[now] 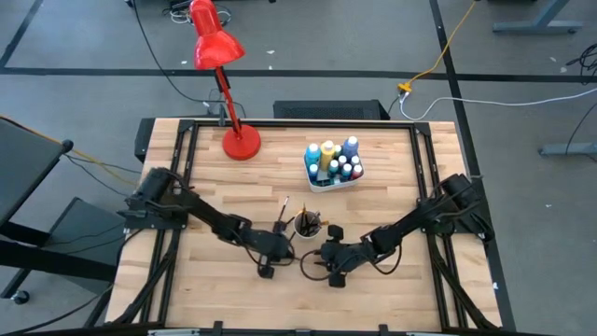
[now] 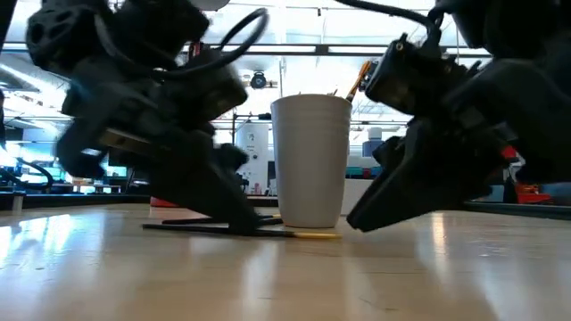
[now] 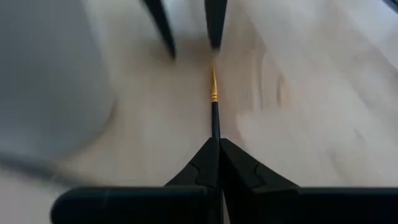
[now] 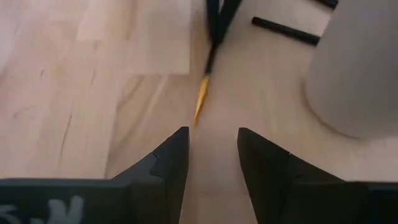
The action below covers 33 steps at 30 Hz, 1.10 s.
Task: Pick & Place Paint Supplies
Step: Put the gold paint brush into the white cup
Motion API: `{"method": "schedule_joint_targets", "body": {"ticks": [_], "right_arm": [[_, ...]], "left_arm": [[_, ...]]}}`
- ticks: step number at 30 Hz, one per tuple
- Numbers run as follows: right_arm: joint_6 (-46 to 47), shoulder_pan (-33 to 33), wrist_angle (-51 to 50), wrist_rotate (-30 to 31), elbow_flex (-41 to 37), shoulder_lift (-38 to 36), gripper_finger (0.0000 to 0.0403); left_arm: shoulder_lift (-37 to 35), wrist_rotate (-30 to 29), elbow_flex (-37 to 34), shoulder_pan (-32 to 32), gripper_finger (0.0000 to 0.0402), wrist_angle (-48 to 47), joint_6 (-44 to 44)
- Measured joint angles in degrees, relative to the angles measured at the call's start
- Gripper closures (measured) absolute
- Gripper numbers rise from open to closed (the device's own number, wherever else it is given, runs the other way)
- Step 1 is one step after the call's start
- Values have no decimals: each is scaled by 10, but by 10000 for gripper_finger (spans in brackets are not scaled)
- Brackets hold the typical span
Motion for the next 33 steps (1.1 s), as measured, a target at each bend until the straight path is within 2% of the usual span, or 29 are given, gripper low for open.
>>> {"method": "schedule_joint_targets", "body": {"ticks": [8,17,25,33], "right_arm": [[21,3,1,18,3,20,261],[17,27,-30,19,1,1,261],[37,42,-77,-14,-1,-28,261],[38,65,-72,8,0,-54,261]], "left_arm": [[86,22,101,6,388,-5,15],[87,18,106,9,388,-42,-46],[87,3,105,6,388,-40,-59],[89,-18,104,6,388,-31,-78]]}}
